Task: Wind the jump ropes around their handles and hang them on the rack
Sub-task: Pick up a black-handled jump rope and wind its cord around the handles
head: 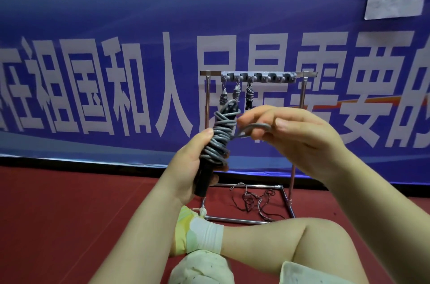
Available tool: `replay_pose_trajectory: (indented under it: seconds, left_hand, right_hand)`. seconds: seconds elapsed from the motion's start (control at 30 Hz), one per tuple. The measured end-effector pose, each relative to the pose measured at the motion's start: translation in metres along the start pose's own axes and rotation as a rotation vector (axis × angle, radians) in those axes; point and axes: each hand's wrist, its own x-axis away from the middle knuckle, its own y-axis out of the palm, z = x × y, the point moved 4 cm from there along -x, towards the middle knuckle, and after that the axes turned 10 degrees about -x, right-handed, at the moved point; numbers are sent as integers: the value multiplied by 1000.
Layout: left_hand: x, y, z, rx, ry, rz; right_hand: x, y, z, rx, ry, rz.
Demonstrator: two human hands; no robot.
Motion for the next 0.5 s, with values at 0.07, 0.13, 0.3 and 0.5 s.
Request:
replay_pose_trajectory:
  seconds: [0.07, 0.13, 0.3, 0.5]
  left_hand:
    - [2, 5, 5, -43, 69, -16]
    - [5, 9, 10, -30, 125, -33]
    - [11, 8, 5, -52, 158, -98]
    - [17, 23, -13, 71, 66, -113]
  right_hand:
    - [0, 5, 1, -77, -47, -21]
    - [0, 10, -1, -153, -90, -9]
    - [6, 26, 5, -254, -180, 114]
    - [19, 38, 25, -518, -113, 397]
